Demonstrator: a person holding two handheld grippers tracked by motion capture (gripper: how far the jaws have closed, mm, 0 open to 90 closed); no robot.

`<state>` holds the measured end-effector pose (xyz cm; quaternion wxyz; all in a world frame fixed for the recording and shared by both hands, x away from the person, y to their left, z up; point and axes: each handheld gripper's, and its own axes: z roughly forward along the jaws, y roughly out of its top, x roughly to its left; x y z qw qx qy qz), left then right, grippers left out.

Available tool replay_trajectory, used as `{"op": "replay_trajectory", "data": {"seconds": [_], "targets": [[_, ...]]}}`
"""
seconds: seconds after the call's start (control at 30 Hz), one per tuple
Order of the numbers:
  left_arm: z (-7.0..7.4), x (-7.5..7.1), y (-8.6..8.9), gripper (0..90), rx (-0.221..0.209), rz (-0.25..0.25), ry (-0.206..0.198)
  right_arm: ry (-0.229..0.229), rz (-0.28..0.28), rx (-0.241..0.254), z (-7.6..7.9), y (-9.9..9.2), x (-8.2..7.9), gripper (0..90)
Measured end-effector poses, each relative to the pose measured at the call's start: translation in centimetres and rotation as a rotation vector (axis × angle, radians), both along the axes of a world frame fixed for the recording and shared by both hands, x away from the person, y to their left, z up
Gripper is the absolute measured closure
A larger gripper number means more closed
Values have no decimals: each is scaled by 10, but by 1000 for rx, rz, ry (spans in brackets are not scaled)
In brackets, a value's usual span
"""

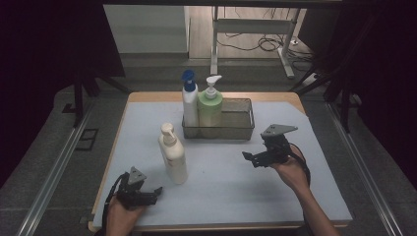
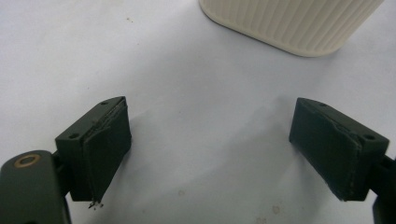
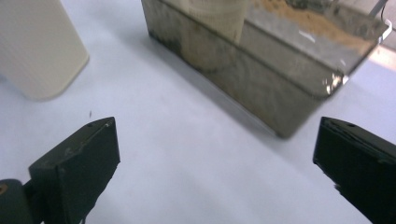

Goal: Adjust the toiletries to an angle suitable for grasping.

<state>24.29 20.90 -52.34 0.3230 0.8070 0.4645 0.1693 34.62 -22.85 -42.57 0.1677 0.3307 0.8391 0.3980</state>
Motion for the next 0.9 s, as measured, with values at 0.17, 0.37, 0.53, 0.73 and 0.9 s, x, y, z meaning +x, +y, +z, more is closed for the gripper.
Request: {"op": "replay_trajectory", "data": {"seconds": [0.17, 0.37, 0.53, 0.73, 0.9], "targets": [[0, 0, 0, 126, 0, 0, 0, 11, -17, -21, -13, -15, -13, 0], [0, 0, 0, 126, 1, 0, -1, 40, -60, -32, -36, -33, -26, 0], [0, 0, 0, 127, 1, 0, -1, 79, -85, -36, -59, -43, -31, 0], [0, 0, 0, 127, 1, 0, -1, 113, -107, -41, -82, -52, -33, 0], [0, 0, 0, 128, 3, -1, -1, 123, -123, -66, -96, -52, -33, 0]]}}
